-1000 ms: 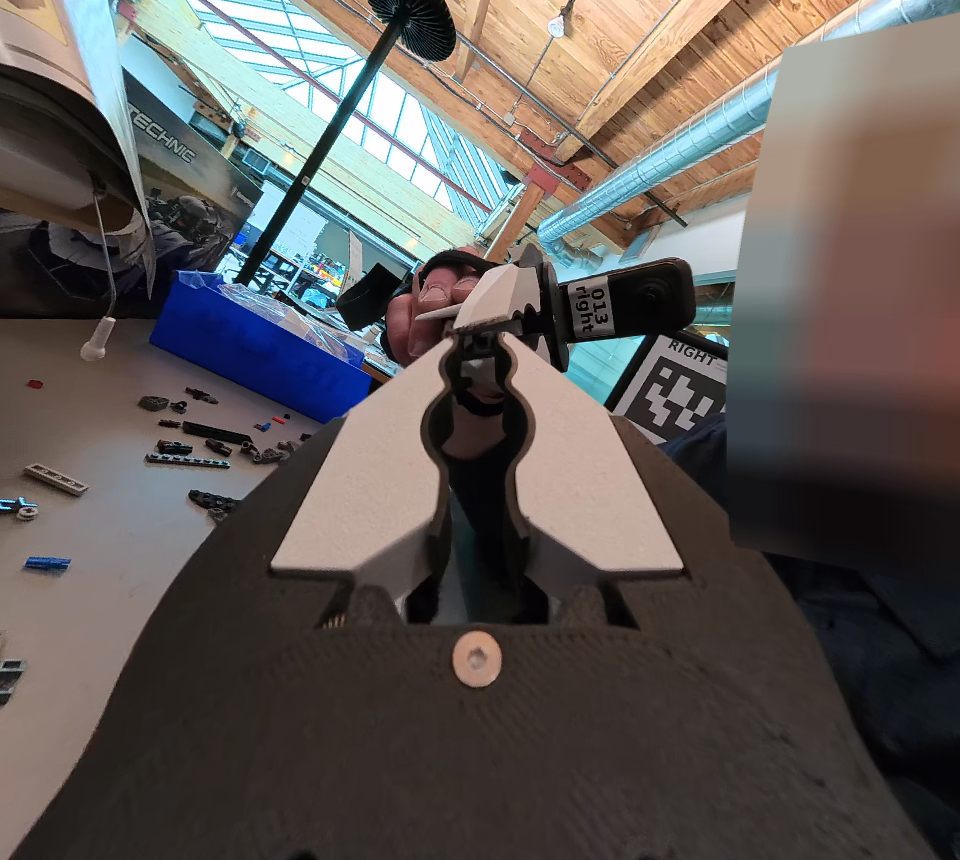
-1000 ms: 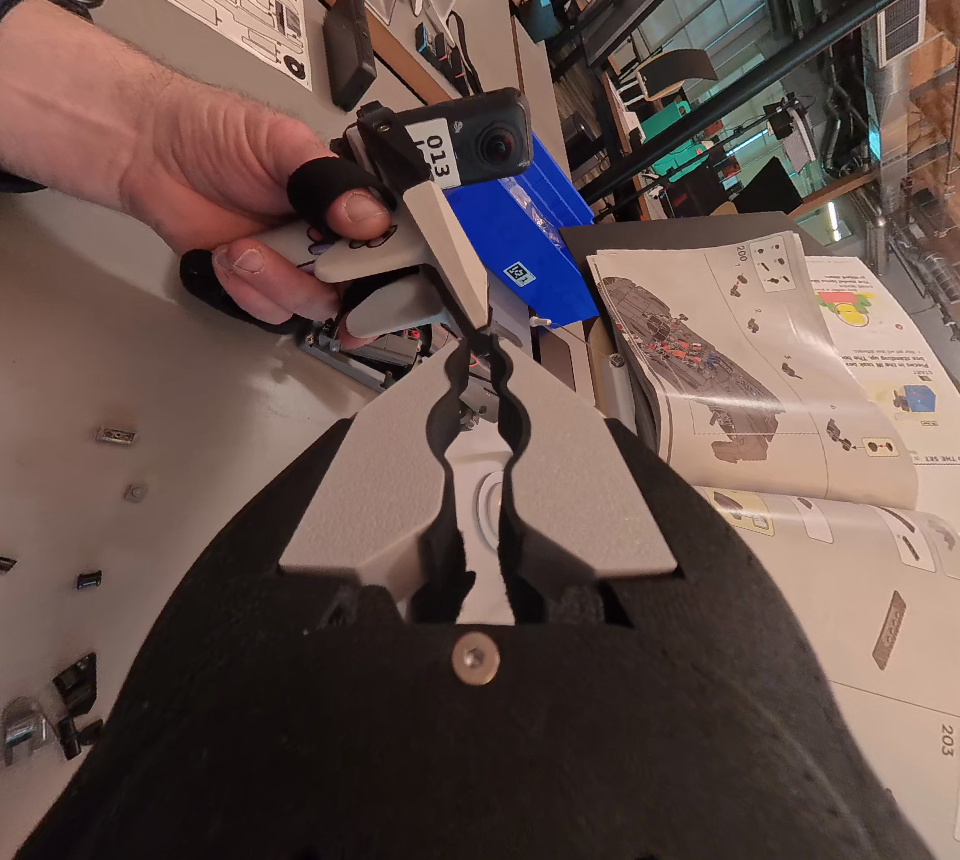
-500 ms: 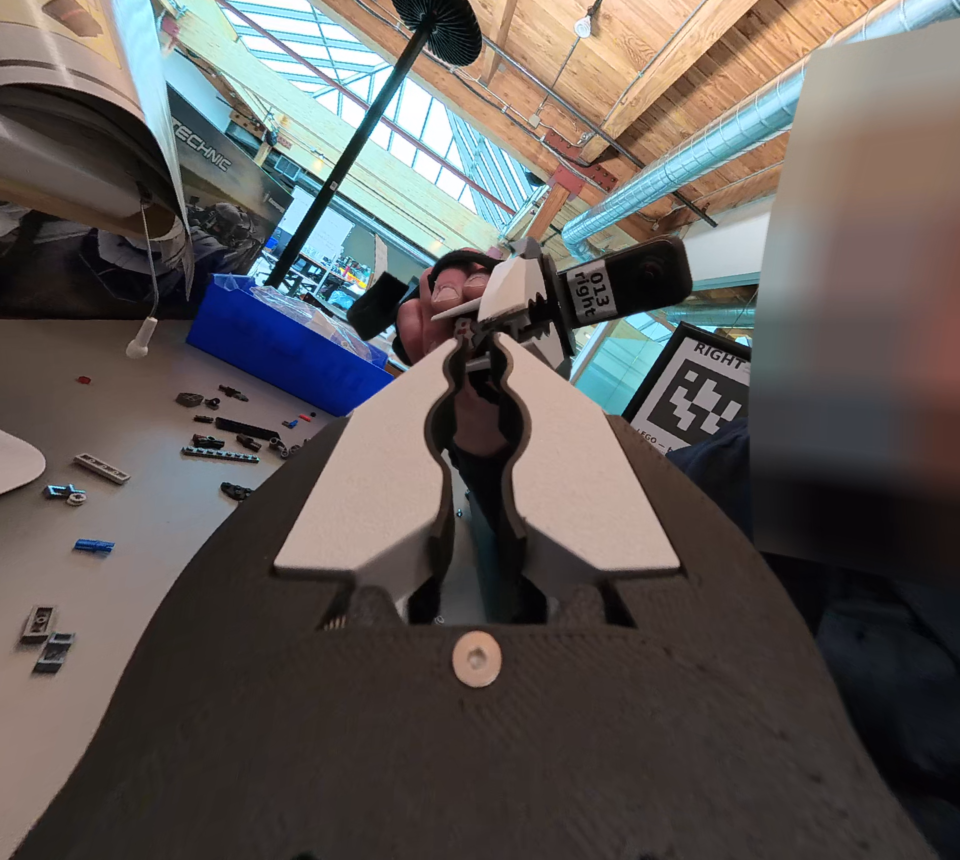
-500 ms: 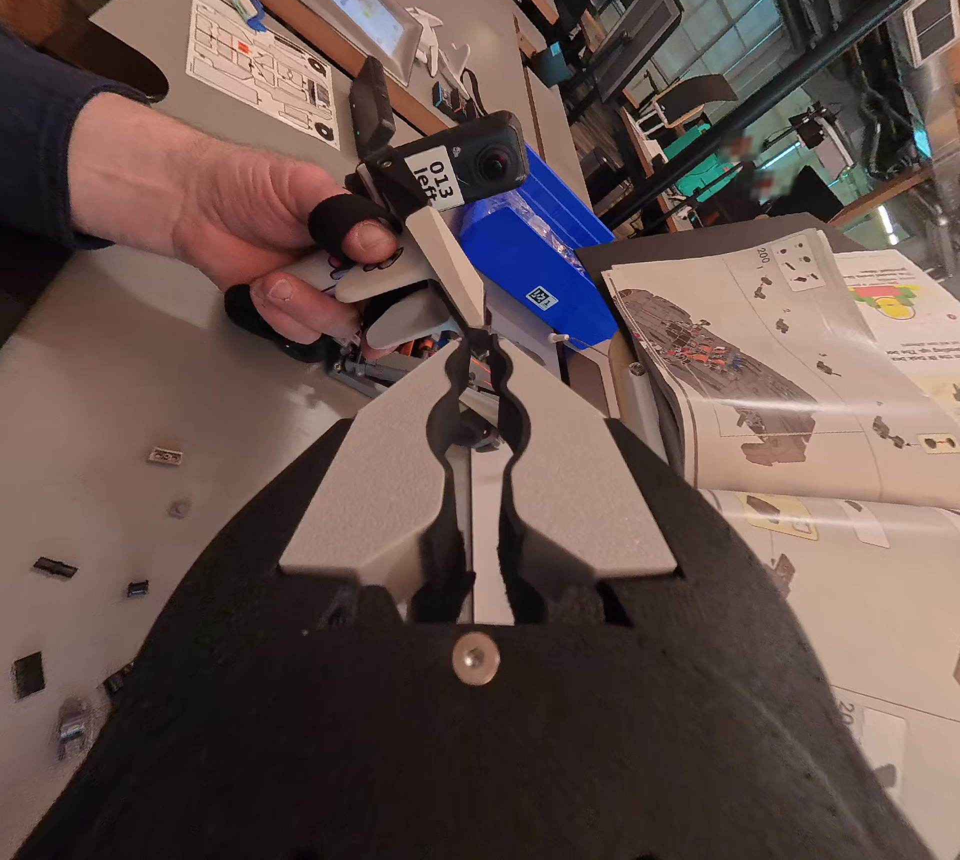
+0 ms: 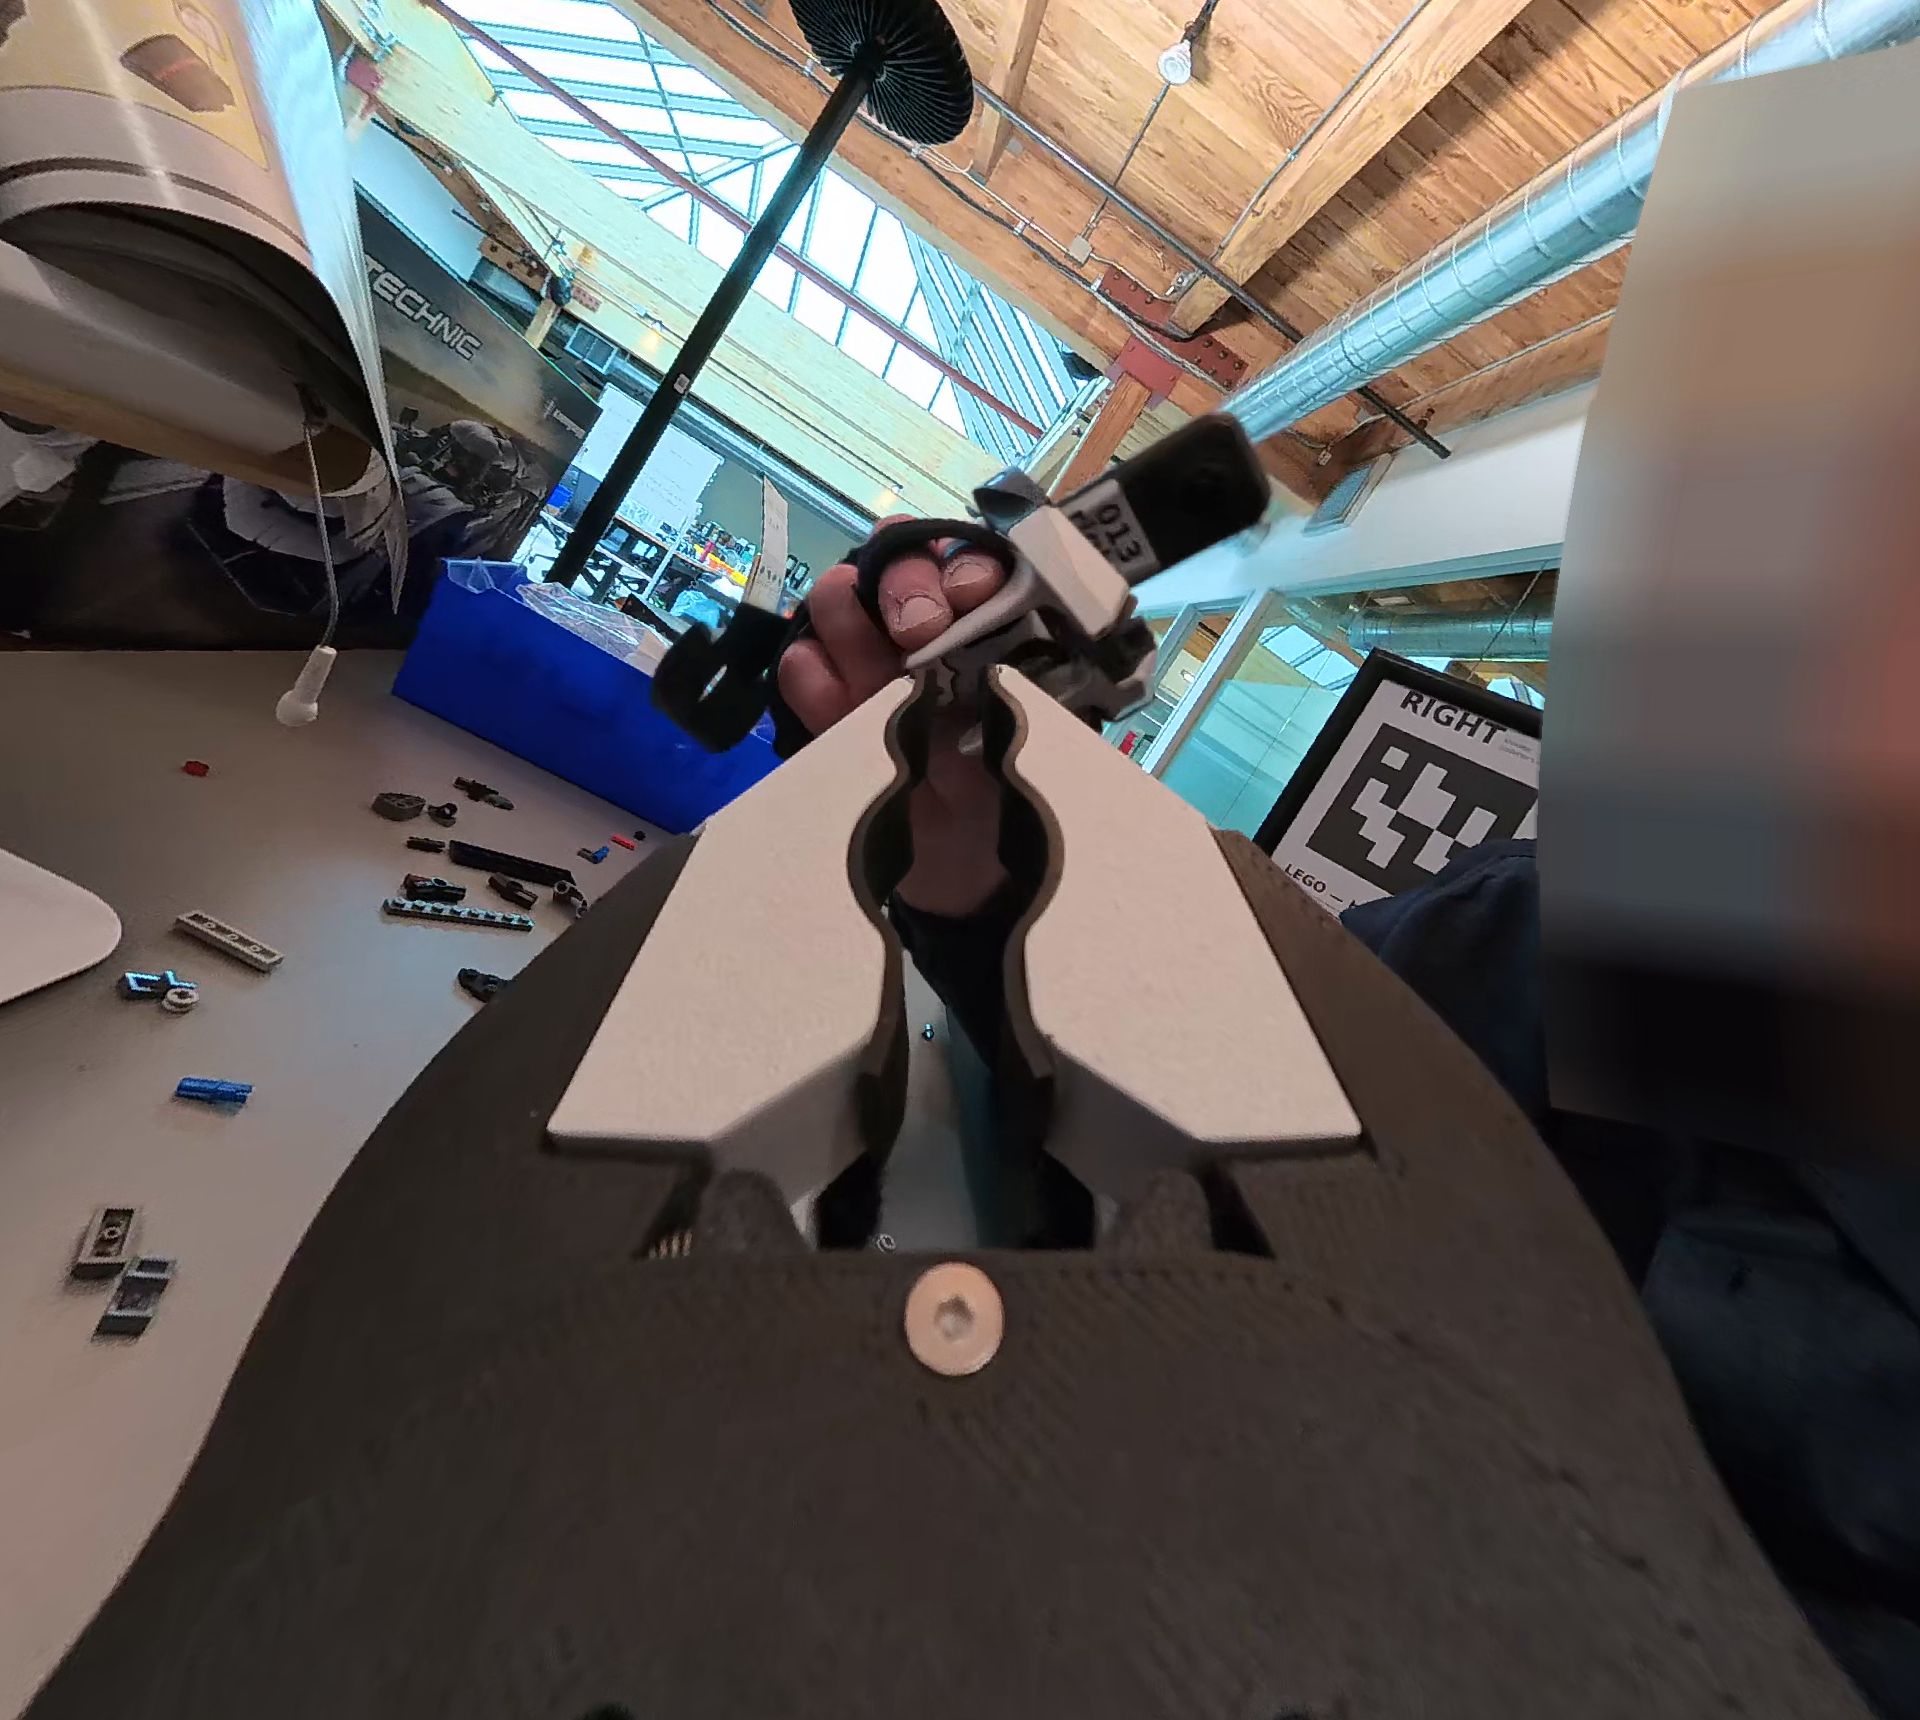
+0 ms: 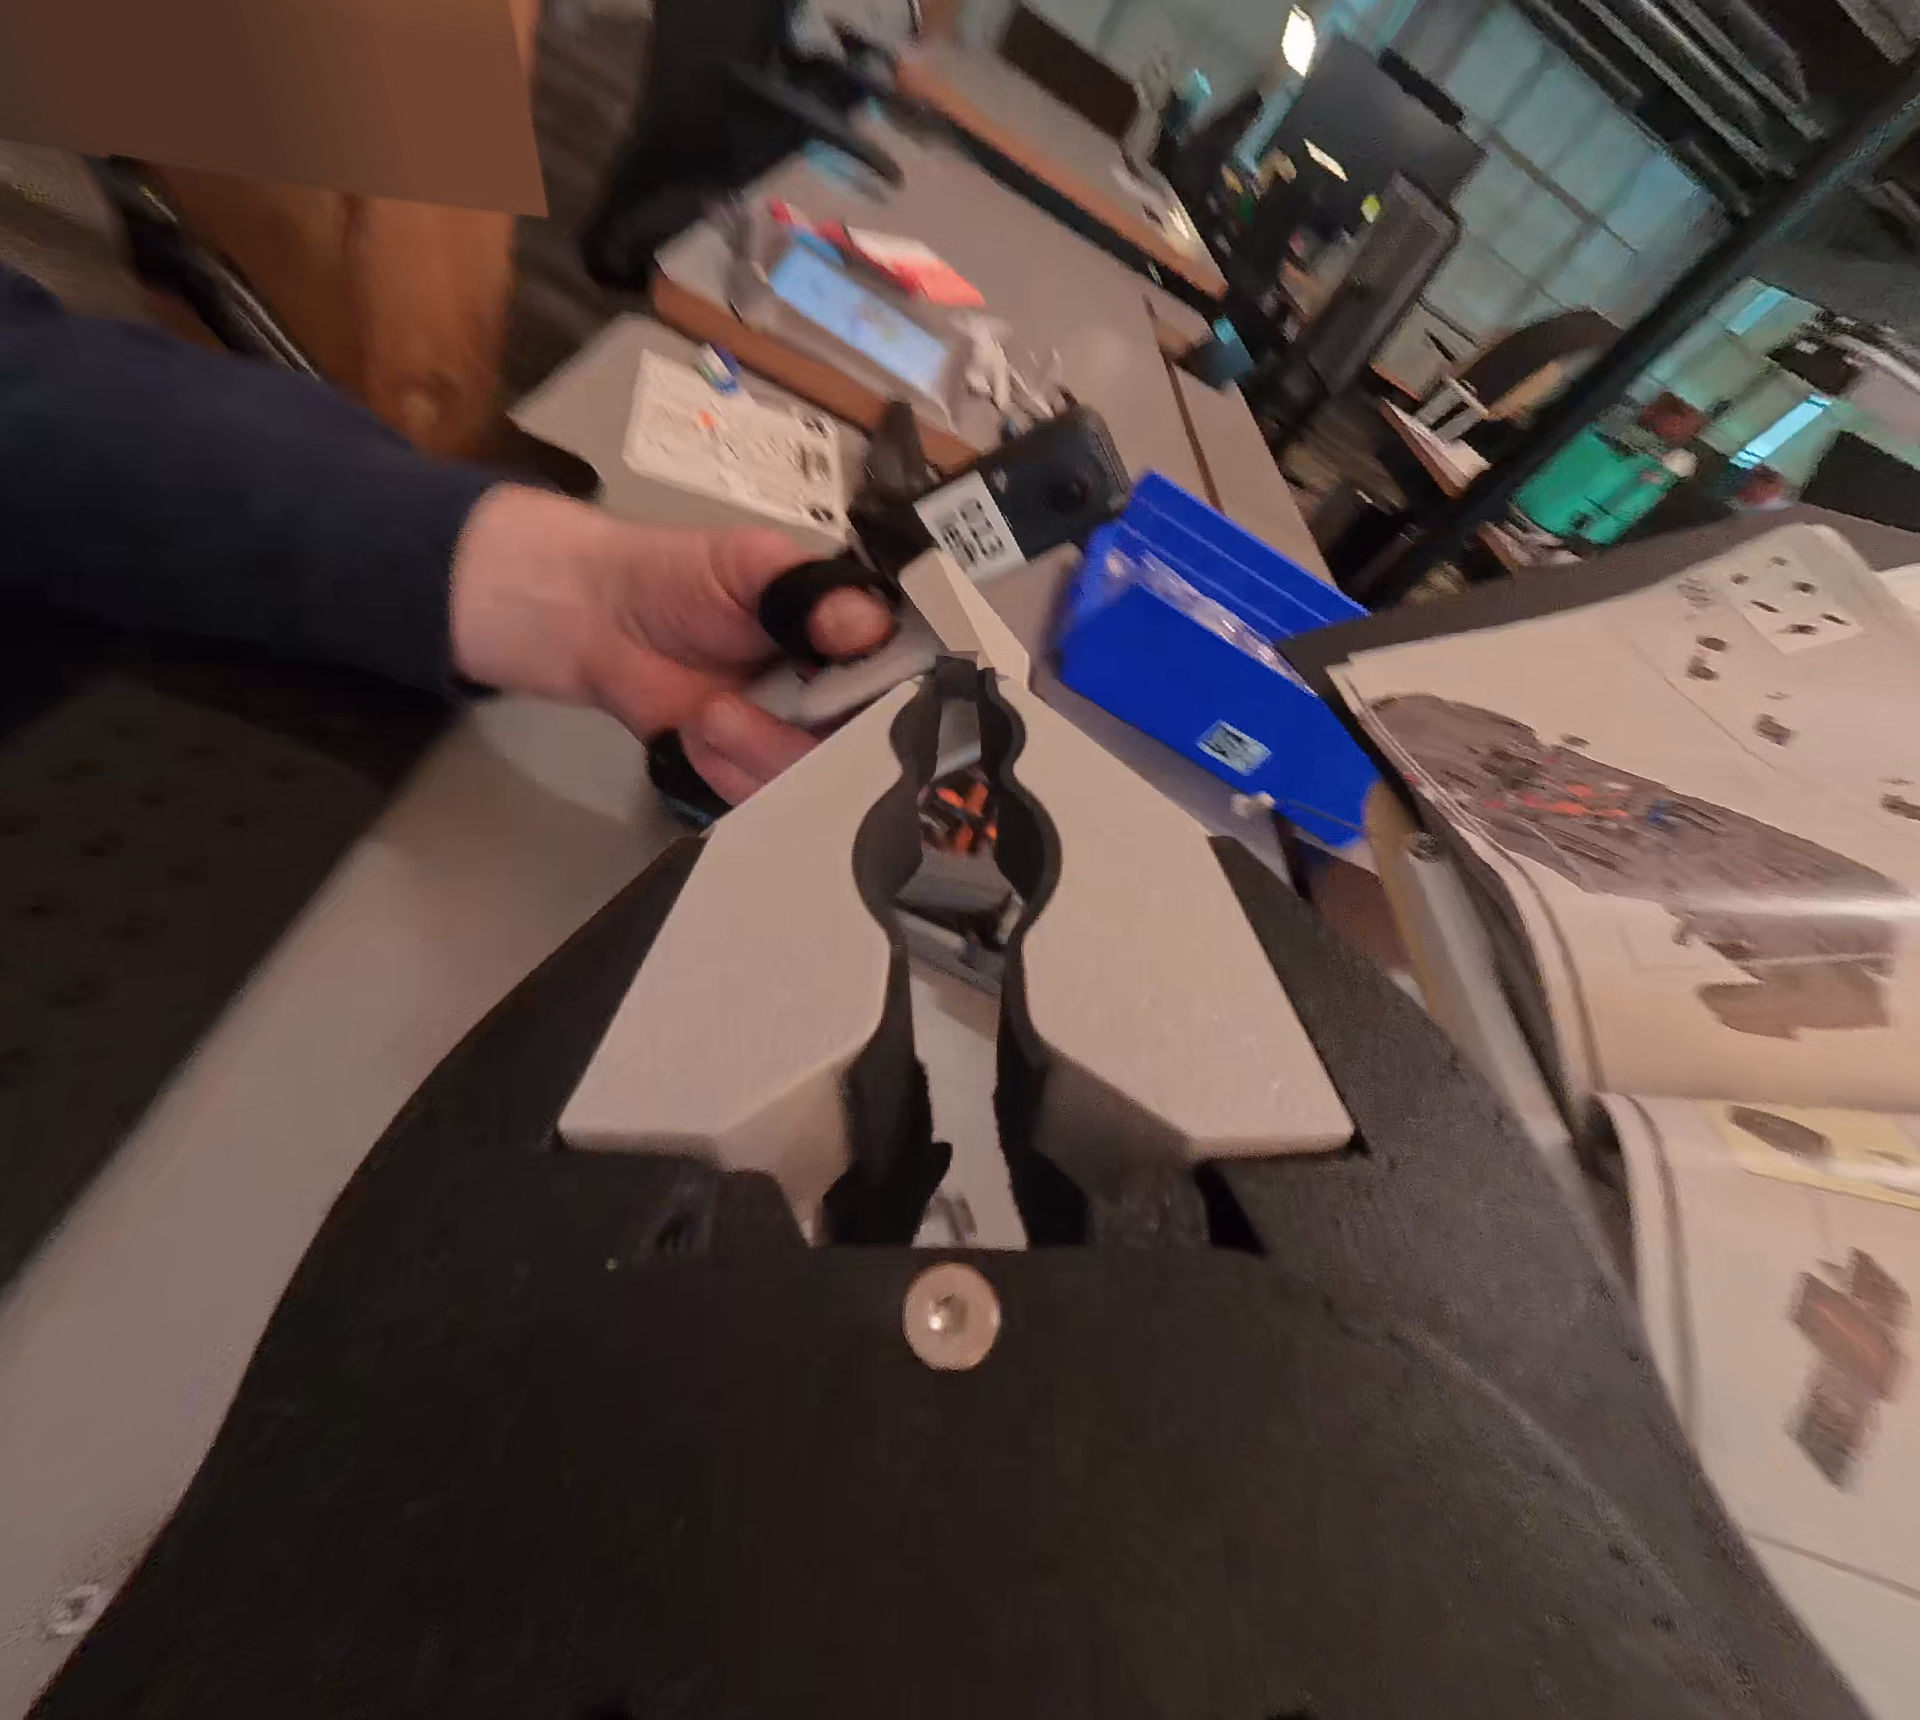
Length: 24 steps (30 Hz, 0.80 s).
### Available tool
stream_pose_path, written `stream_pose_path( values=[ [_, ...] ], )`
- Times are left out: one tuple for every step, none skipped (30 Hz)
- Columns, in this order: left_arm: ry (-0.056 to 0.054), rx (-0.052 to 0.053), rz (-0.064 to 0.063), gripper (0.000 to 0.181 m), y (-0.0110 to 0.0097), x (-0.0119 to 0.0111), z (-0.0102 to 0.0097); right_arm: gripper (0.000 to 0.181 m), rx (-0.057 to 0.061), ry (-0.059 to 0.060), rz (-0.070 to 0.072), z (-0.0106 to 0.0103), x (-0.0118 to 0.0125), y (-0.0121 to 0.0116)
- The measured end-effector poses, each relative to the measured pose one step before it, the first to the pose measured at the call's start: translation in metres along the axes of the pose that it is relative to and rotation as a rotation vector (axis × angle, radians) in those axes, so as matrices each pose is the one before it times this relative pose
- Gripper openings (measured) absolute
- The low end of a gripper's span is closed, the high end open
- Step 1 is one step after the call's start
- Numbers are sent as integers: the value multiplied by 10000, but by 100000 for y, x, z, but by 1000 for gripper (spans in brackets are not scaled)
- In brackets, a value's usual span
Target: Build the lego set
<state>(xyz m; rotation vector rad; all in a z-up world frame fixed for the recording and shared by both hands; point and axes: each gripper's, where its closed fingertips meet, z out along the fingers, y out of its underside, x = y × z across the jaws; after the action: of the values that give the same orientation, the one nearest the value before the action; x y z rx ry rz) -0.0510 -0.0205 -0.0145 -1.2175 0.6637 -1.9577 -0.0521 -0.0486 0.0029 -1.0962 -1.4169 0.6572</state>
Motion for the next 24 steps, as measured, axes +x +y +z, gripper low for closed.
stream_pose_path(
  values=[
    [-1,11,8,6,-36,0,-38,6,582,-319,435,-536,-65,-589],
    [-1,12,9,6,-37,10,-24,5,557,-293,389,-518,-56,-594],
    [-5,9,7,6,-38,-2,-26,5,525,-299,360,-485,-101,-608],
    [-4,10,1,6,-15,-17,-29,5,481,-305,359,-421,-127,-541],
    [-4,5,-4,6,-11,-24,-24,5,449,-243,336,-408,-35,-473],
    [-4,-6,0,6,-5,-9,-1,6,403,-123,273,-383,108,-393],
    [-5,-6,13,6,0,2,5,5,348,-77,214,-359,143,-322],
    [-6,-2,22,5,-11,24,7,5,291,-121,187,-324,53,-273],
    [-5,1,18,5,-21,21,-13,5,216,-102,135,-263,19,-201],
    [-16,10,7,5,-37,-8,-34,6,167,-62,79,-219,21,-170],
    [-8,21,4,5,-45,0,-31,6,156,-96,77,-166,-50,-166],
    [4,19,3,5,-56,15,-28,6,144,-118,85,-133,-92,-168],
    [1,7,11,5,-28,21,-13,6,112,-65,62,-101,-38,-132],
    [-4,-8,8,5,10,2,-1,6,81,-21,53,-94,31,-85],
    [-4,-14,3,5,27,-3,22,6,74,-41,70,-84,12,-61],
    [-5,-9,3,5,24,7,16,6,60,-34,53,-80,6,-45],
    [-2,-7,5,5,0,12,4,6,34,3,16,-64,47,-7],
    [-13,1,8,5,-9,-5,-13,6,15,9,21,-45,47,16],
    [-27,9,12,5,-41,-12,-39,6,-20,27,16,-12,65,43],
    [-23,13,14,5,-56,1,-64,6,-94,65,-18,16,112,170],
    [-42,14,10,5,-88,2,-101,6,-173,109,-36,62,166,287],
    [-105,23,30,5,-150,-13,-173,6,-243,156,-54,119,233,409],
    [-148,48,95,6,-265,38,-261,5,-342,196,-80,172,280,576],
    [-227,32,109,6,-310,-20,-358,6,-438,243,-112,250,337,718]
  ],
)
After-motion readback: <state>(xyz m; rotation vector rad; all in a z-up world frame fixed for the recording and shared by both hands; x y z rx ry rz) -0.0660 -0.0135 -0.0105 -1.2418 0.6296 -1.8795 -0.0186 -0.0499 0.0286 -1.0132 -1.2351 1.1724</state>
